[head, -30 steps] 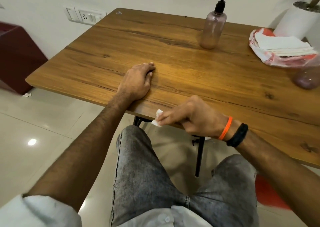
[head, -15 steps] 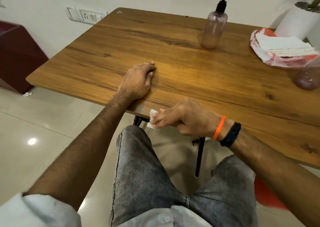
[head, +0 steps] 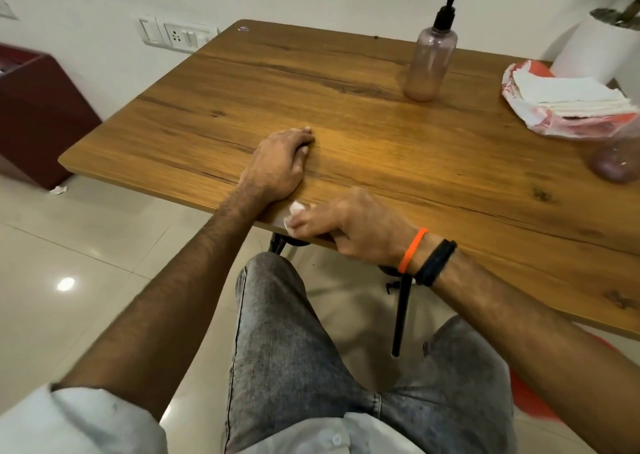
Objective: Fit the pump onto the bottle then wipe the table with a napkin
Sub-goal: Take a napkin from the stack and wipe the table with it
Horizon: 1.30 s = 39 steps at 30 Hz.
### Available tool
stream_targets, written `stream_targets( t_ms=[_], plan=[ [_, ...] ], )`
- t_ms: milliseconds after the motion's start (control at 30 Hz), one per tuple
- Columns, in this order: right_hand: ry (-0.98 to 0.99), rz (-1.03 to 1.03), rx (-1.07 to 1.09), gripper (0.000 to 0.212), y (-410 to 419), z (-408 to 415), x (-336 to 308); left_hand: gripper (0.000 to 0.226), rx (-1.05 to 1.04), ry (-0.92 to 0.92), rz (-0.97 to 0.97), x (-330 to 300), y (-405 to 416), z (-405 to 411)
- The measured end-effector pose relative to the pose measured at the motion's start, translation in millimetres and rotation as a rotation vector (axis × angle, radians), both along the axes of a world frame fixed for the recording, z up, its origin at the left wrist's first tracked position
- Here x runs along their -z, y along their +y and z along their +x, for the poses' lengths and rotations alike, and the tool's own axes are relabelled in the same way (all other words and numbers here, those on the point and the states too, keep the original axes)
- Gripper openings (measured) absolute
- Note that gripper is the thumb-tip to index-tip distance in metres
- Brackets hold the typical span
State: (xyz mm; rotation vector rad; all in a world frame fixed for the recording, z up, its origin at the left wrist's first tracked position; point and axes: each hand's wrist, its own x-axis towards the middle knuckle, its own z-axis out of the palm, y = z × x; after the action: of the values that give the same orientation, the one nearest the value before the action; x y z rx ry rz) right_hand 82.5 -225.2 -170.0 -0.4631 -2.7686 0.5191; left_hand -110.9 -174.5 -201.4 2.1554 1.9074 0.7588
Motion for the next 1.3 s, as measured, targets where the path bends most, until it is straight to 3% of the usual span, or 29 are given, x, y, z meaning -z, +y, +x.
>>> stream_targets(
  t_ms=[100, 200, 267, 367, 467, 667, 767, 867, 1067, 1167, 1300],
  plan=[
    [0.026, -0.12, -0.044, 0.04, -7.5, 23.3, 0.9, 0.038, 0.005, -0.001, 0.009, 1.6, 0.5, -1.4],
    [0.182, -0.251, 0.148, 0.042, 2.7, 43.9, -2.6, 0.038, -0.005, -0.006, 0.001, 2.6, 1.1, -2.4],
    [0.202, -0.193, 0.34, 0.04, 10.5, 48.0, -4.2, 0.038, -0.014, -0.005, -0.004, 3.6, 1.1, -2.4],
    [0.061, -0.072, 0.506, 0.042, 11.0, 43.2, -1.5, 0.038, -0.006, -0.006, -0.009, 4.9, 1.0, -2.7],
    [-0.007, -0.043, 0.437, 0.046, -2.9, 41.0, 1.8, 0.039, -0.006, -0.005, -0.01, 4.9, 1.5, -3.4],
    [0.064, -0.114, 0.18, 0.051, -35.2, 59.1, 4.8, 0.038, 0.0, 0.008, 0.014, 2.3, -0.5, -1.1],
    [0.196, -0.142, 0.35, 0.046, -22.9, 66.8, -0.4, 0.039, 0.002, 0.004, 0.001, -0.5, -1.7, -0.8],
    [0.114, -0.091, 0.568, 0.043, -8.5, 67.1, -4.0, 0.039, 0.004, 0.0, -0.007, -1.9, -3.5, -0.6],
    [-0.035, 0.062, 0.513, 0.051, -52.8, 55.9, 9.1, 0.038, 0.001, -0.017, 0.003, -2.8, -5.1, 2.4],
    [0.072, 0.051, 0.467, 0.05, -76.7, 60.7, 16.8, 0.038, -0.001, -0.009, 0.007, -2.1, -5.2, 2.5],
    [0.164, 0.013, 0.774, 0.054, -72.4, 65.0, 17.6, 0.038, 0.013, -0.006, -0.001, -1.7, -2.2, -1.3]
  ],
)
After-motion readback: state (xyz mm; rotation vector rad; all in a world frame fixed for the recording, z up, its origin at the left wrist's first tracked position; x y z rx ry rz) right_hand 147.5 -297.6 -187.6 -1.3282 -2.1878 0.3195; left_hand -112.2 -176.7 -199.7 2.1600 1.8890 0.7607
